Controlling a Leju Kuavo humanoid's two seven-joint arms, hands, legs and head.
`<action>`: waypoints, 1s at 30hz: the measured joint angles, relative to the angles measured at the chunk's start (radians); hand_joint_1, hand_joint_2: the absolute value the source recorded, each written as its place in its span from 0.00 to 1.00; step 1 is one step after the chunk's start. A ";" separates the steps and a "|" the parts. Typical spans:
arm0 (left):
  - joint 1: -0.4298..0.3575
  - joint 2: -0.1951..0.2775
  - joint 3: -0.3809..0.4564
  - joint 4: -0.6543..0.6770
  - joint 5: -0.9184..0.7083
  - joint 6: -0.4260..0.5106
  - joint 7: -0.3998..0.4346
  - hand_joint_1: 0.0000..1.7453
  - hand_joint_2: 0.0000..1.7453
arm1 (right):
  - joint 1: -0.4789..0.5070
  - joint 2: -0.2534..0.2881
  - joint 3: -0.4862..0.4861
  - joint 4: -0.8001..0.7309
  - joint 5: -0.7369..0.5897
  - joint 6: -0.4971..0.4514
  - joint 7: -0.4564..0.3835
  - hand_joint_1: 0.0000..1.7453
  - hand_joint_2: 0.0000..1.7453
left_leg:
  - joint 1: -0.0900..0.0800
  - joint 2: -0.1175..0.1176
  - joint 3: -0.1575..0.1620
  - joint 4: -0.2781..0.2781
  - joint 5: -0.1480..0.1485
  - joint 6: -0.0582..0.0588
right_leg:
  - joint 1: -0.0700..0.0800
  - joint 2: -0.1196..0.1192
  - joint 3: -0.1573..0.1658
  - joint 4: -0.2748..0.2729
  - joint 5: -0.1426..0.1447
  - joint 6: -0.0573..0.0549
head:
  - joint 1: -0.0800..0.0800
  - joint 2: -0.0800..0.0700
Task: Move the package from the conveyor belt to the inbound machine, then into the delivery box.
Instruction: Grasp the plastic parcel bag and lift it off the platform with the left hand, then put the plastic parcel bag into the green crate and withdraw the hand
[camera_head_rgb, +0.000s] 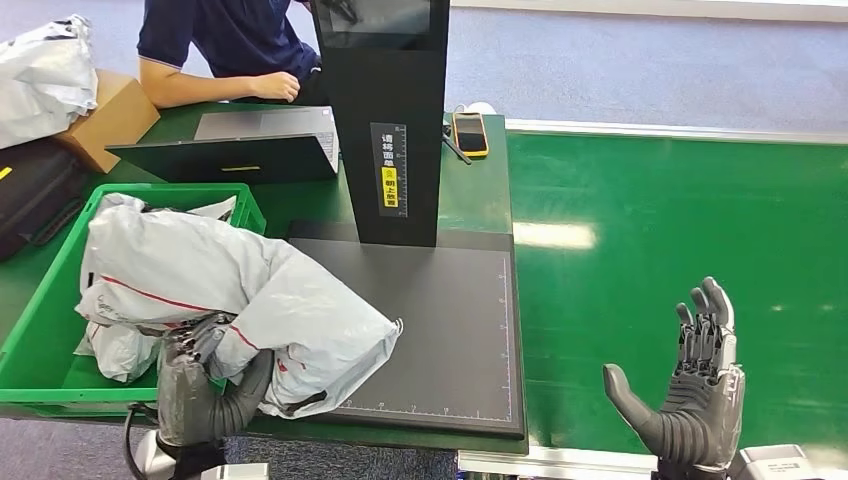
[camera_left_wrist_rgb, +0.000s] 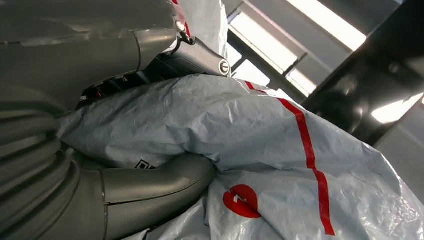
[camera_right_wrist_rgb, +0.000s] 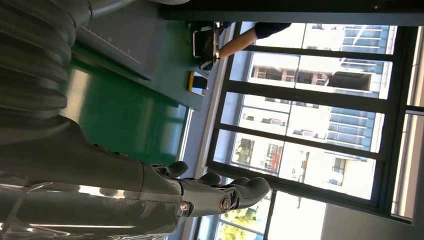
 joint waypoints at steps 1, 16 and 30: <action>0.000 -0.001 0.006 -0.011 0.000 0.009 -0.007 1.00 1.00 | -0.002 0.000 0.000 0.002 -0.002 0.001 0.000 0.00 1.00 | 0.000 0.000 0.000 0.000 0.000 0.000 | 0.000 0.000 0.000 0.000 0.000 0.000 | 0.000 0.000; 0.044 -0.029 0.239 -0.122 0.060 0.051 -0.136 1.00 1.00 | 0.016 -0.011 0.025 0.010 -0.023 -0.024 -0.010 0.00 1.00 | 0.000 -0.001 0.000 0.000 0.000 -0.001 | 0.000 -0.001 -0.001 0.000 0.000 -0.001 | 0.000 0.000; -0.301 0.073 0.416 0.297 0.218 -0.102 -0.082 1.00 1.00 | 0.047 -0.013 0.029 -0.003 -0.023 -0.063 -0.032 0.00 1.00 | 0.002 0.001 0.000 0.000 0.004 -0.004 | 0.002 0.000 -0.002 0.002 0.003 -0.004 | 0.000 0.000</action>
